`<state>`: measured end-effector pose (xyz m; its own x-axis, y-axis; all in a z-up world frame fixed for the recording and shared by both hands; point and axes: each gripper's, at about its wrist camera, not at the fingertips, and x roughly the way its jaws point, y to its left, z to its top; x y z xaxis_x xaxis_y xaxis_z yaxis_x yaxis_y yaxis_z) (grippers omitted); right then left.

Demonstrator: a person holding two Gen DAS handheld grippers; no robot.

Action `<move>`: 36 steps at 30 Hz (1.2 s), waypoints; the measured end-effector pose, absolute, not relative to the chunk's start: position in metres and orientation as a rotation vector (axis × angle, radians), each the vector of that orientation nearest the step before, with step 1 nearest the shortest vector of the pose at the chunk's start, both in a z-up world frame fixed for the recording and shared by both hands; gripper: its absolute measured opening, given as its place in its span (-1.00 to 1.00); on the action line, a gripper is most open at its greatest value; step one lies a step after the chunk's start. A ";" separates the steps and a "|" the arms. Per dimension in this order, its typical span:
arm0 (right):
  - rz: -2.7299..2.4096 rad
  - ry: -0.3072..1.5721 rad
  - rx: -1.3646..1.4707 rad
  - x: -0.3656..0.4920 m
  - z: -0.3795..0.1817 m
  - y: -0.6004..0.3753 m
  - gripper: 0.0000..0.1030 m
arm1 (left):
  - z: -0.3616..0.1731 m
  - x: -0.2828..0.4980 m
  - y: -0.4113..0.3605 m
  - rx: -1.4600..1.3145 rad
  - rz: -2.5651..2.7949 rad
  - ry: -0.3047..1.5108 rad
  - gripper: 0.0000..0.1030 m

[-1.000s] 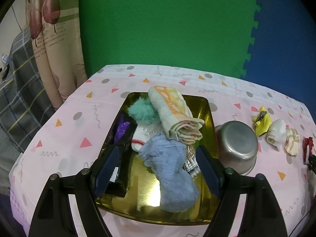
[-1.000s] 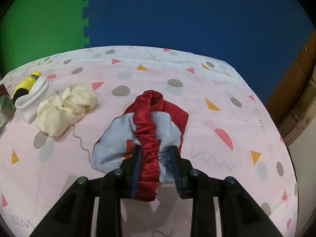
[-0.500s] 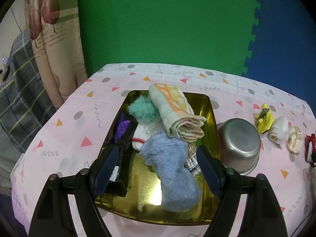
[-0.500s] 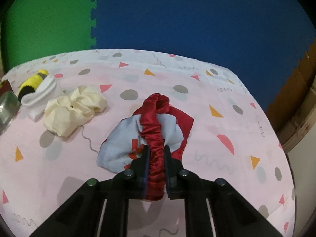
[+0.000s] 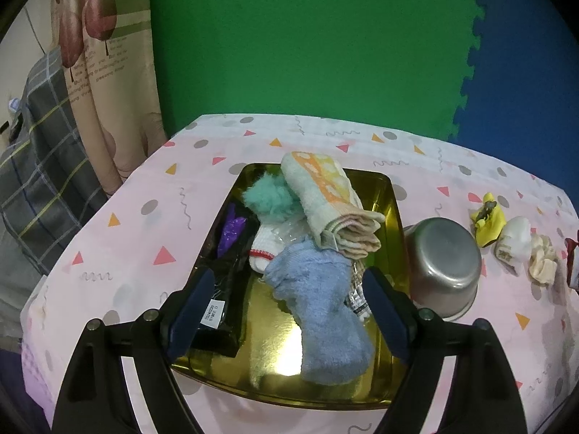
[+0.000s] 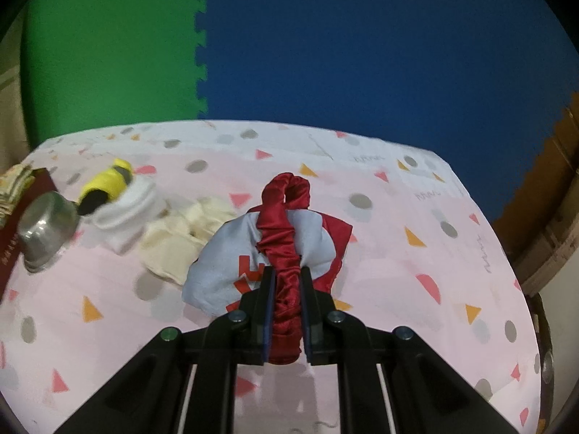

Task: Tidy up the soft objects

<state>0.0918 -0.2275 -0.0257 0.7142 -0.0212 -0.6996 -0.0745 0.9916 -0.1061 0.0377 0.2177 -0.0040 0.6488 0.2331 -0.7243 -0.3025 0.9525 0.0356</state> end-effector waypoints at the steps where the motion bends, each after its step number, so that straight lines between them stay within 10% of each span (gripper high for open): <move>1: 0.038 0.767 -0.130 0.091 -0.023 -0.223 -0.77 | -0.004 0.038 0.219 -0.095 0.307 0.811 0.59; 36: 0.439 0.699 -0.154 0.061 0.028 -0.037 -0.77 | 0.006 0.032 0.235 -0.109 0.369 0.805 0.87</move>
<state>0.0606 -0.0373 0.0282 0.6790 0.3385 -0.6515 -0.4399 0.8980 0.0080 0.0325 0.2350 0.0055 0.6332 0.2811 -0.7212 -0.3635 0.9306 0.0435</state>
